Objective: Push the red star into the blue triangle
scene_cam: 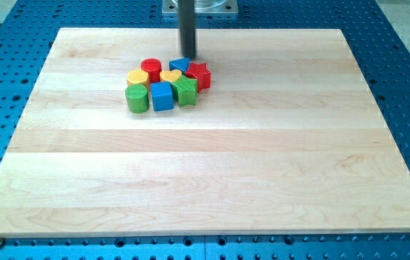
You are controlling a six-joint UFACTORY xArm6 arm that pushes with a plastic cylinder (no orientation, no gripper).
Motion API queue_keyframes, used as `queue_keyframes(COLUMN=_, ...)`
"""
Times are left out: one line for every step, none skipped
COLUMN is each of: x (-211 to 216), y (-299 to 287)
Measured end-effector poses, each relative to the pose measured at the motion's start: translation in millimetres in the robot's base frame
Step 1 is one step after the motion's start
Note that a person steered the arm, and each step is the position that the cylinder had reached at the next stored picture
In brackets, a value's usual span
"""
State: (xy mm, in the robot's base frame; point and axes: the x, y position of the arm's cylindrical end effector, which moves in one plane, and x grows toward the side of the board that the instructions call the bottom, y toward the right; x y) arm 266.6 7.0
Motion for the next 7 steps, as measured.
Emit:
queue_keyframes(x=54.9, y=41.6)
queue_keyframes(x=103.5, y=58.6)
queue_keyframes(x=122.9, y=33.2)
queue_keyframes(x=111.5, y=-1.2)
queue_keyframes(x=77.3, y=-1.0)
queue_keyframes(x=31.9, y=-1.0)
queue_keyframes(x=14.5, y=-26.9)
